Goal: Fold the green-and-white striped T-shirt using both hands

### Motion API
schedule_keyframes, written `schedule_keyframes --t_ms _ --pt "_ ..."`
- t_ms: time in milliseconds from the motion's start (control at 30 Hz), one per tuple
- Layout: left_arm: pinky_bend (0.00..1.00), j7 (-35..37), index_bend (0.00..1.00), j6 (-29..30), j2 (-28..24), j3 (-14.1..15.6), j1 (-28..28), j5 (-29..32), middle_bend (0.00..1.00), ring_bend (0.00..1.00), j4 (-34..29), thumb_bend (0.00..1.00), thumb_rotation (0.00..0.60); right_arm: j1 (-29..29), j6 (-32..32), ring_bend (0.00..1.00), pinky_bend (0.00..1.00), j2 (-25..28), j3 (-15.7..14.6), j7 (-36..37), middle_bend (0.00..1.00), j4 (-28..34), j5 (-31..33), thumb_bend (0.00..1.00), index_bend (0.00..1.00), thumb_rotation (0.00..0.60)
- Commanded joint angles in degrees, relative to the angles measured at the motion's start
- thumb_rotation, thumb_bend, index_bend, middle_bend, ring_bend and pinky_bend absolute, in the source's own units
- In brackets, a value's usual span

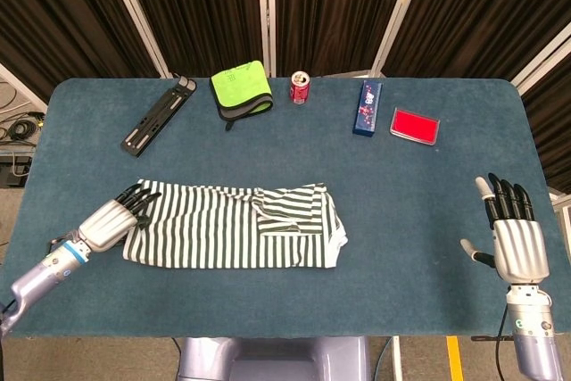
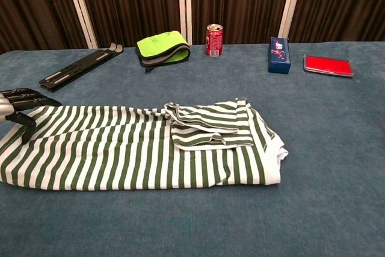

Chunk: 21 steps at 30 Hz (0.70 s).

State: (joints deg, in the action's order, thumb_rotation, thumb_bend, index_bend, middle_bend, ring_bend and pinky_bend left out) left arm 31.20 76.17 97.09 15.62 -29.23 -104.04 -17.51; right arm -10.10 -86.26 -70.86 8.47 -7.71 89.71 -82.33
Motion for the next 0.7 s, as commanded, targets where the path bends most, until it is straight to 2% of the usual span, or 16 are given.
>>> schedule_keyframes --t_ms 33,233,700 --pt "0.00 0.0 0.87 -0.6 -0.7 0.5 1.2 0.0 0.00 0.00 1.2 0.65 0.600 0.0 0.0 0.00 0.00 0.1 0.0 0.1 0.00 0.1 -0.1 0.00 0.00 0.600" --pt "0.00 2.4 0.88 -4.2 -2.0 -0.7 4.0 2.5 0.00 0.00 4.1 0.65 0.600 0.1 0.0 0.00 0.00 0.2 0.0 0.1 0.00 0.4 -0.2 0.00 0.00 0.600" --pt "0.00 4.0 0.88 -8.0 -3.3 -2.5 6.7 4.9 0.00 0.00 7.7 0.65 0.600 0.3 0.0 0.00 0.00 0.5 0.3 0.5 0.00 0.7 -0.1 0.00 0.00 0.600"
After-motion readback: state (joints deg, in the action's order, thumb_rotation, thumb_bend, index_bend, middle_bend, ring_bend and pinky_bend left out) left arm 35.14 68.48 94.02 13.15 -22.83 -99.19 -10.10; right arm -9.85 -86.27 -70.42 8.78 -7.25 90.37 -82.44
